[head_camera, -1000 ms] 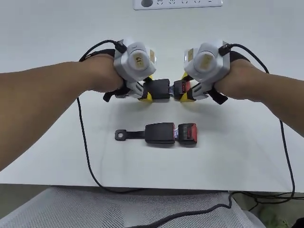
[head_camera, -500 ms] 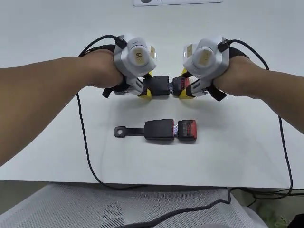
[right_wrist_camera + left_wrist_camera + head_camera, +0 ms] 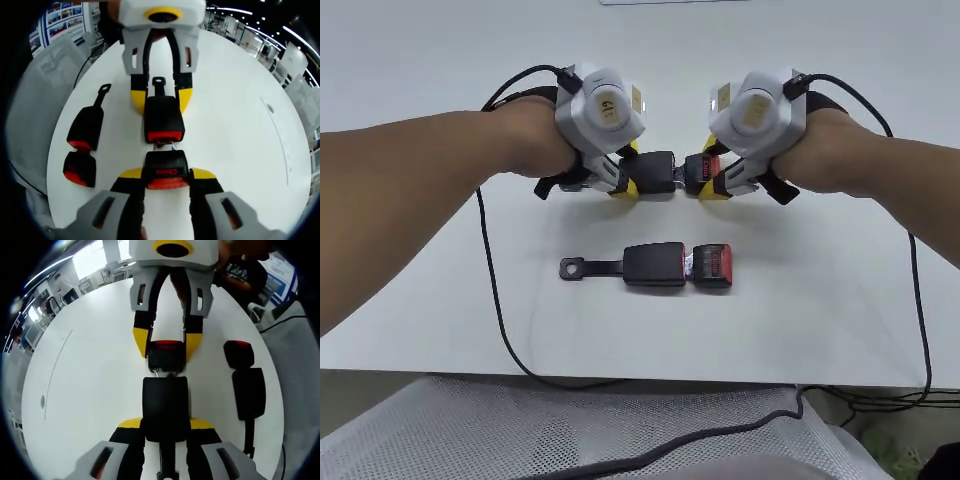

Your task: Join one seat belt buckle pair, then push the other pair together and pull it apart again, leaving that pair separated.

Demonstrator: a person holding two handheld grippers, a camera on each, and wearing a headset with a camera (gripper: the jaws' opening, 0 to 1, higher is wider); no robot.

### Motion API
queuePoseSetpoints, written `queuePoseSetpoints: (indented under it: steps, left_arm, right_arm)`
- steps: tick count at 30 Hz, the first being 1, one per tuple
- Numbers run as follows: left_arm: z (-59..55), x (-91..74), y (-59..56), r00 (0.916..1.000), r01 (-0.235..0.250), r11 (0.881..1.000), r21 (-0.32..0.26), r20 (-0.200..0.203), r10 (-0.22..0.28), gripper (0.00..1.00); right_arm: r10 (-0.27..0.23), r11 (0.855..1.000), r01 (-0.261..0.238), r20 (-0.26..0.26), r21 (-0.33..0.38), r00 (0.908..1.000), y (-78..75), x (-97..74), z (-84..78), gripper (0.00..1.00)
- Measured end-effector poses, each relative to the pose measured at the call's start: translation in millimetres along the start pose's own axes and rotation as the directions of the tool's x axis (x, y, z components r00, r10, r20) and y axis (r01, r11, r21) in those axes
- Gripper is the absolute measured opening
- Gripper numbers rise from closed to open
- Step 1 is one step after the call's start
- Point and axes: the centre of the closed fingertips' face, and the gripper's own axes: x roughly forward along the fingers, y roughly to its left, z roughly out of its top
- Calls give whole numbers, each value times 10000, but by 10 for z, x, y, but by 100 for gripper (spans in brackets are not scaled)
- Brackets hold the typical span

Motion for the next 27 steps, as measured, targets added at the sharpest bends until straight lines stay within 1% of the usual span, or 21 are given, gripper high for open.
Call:
queuePoseSetpoints:
  steps: [1,3,4,8,10,12,14,15,19,21,27]
  left_arm:
    - [-5,-2,9,10000,7,10000,-29,58,-6,32]
    - [-7,-1,8,9999,44,10000,-69,156,-43,32]
    - [-4,0,7,9998,46,10000,-33,173,-46,32]
    - [1,2,-2,9999,3,10000,21,167,-4,31]
    - [1,2,1,9999,-32,10000,-21,164,33,32]
    - [0,2,-1,9999,-45,10000,-79,145,47,32]
    - [0,3,-2,9999,-31,9999,-100,130,32,32]
    - [-2,3,-1,9999,-4,9997,-226,112,7,32]
    - [2,-1,-4,9999,20,9999,-165,99,-18,32]
    - [2,-2,-4,10000,12,9999,-171,94,-11,32]
    - [4,-4,-2,9999,-30,9996,-278,116,33,32]
  right_arm:
    - [-5,10000,5,-121,9,9999,-8,-16,-51,34]
    - [-19,10000,19,-48,92,10000,-6,-47,-93,34]
    - [-22,9999,21,74,102,10000,11,-51,-83,34]
    - [-13,10000,12,111,63,9999,30,-68,-84,34]
    - [89,10000,-89,88,32,9999,30,-94,-116,34]
    - [89,10000,-89,66,17,9999,25,-123,-157,35]
    - [65,10000,-65,-17,-15,10000,24,-165,-224,35]
    - [15,10000,-15,-44,62,10000,18,-201,-270,35]
    - [-119,9998,122,-164,167,9998,26,-309,-421,35]
    - [-214,9992,222,-248,319,9995,33,-391,-538,35]
    - [-305,9981,327,-427,526,9986,31,-550,-808,36]
